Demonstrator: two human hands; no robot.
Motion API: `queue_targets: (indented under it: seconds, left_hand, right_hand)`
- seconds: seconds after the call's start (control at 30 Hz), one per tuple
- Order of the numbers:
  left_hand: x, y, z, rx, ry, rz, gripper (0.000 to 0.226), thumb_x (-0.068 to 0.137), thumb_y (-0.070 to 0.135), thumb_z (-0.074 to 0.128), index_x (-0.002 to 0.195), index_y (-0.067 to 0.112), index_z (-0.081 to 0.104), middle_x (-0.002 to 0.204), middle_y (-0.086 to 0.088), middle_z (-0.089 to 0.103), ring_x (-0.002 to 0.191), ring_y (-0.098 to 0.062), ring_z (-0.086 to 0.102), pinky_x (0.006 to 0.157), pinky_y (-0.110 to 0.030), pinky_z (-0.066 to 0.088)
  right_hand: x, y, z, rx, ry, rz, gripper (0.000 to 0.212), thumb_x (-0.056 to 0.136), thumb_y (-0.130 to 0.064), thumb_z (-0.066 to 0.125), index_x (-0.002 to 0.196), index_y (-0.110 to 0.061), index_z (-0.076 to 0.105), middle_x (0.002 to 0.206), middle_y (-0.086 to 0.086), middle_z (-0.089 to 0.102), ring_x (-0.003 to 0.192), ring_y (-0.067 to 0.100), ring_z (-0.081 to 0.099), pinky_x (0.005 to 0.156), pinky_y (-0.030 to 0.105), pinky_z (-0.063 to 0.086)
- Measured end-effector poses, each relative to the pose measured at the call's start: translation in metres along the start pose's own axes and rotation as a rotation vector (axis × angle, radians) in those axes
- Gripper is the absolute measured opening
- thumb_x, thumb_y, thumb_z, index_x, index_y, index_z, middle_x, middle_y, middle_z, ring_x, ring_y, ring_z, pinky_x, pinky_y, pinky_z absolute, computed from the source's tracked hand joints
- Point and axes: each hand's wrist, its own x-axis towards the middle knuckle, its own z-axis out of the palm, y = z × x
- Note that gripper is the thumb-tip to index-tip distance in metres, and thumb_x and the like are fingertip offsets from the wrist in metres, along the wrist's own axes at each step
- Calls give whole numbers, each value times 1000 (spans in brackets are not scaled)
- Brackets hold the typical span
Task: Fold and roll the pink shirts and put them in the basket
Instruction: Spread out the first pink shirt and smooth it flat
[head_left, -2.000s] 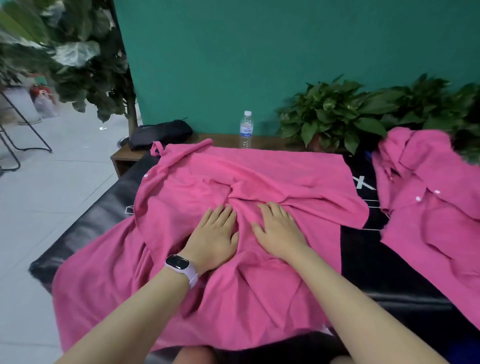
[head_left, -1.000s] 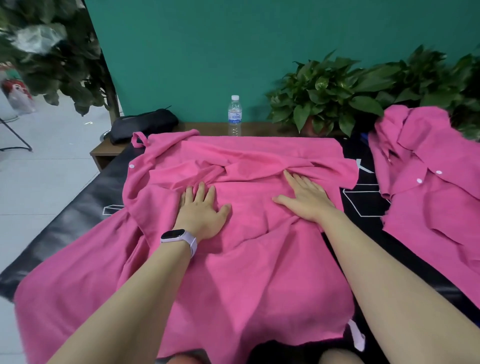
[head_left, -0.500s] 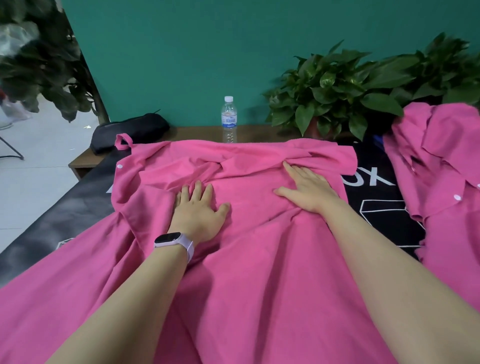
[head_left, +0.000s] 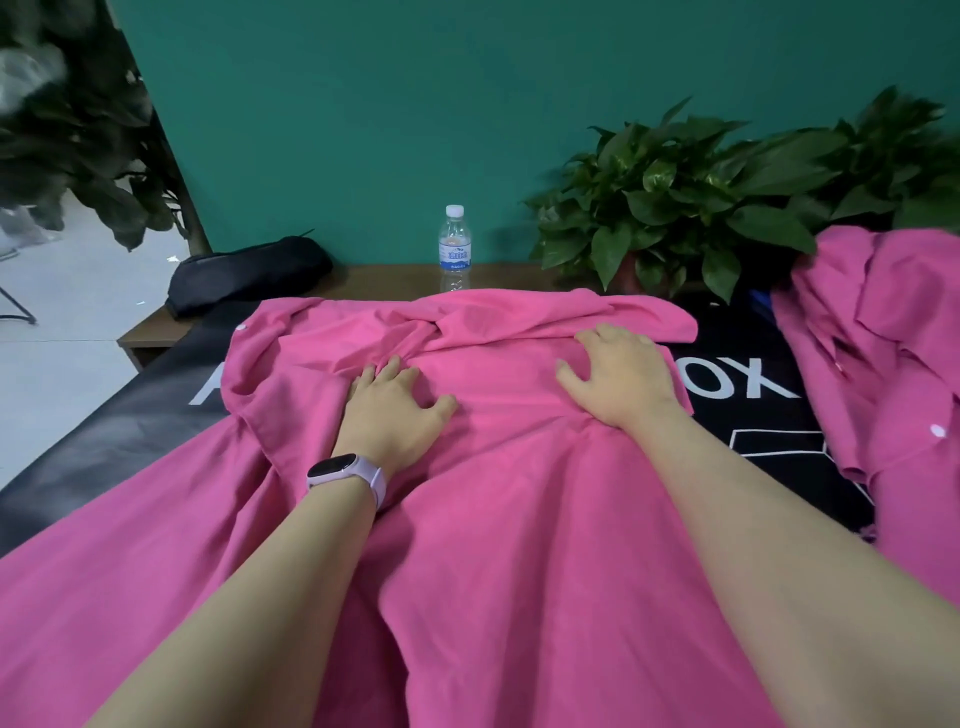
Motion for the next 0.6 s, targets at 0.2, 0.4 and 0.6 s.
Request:
queue_targets:
  seconds: [0.2, 0.4, 0.6]
  left_hand:
    - [-33, 7, -36, -559, 124, -12, 39, 81, 25, 60, 115, 9, 71, 135, -10, 59, 130, -27, 49, 111, -29, 32]
    - [-108, -3, -76, -785, 280, 134, 31, 80, 1, 50, 97, 16, 72, 105, 6, 71, 105, -9, 64, 95, -22, 47]
    - [-184, -91, -104, -223, 153, -56, 48, 97, 24, 44, 138, 1, 51, 147, -18, 47, 139, -31, 40, 115, -34, 27]
  right_hand:
    - [-67, -61, -22, 181, -66, 332, 67, 103, -54, 27, 153, -10, 32, 145, 17, 50, 133, 35, 46, 110, 50, 34]
    - [-152, -109, -52, 129, -16, 180, 73, 101, -61, 17, 160, -18, 23, 164, 7, 29, 154, 25, 15, 125, 49, -2]
    - [-219, -151, -72, 298, -164, 31, 71, 102, -62, 23, 162, -23, 16, 168, 4, 17, 155, 20, 10, 126, 42, 4]
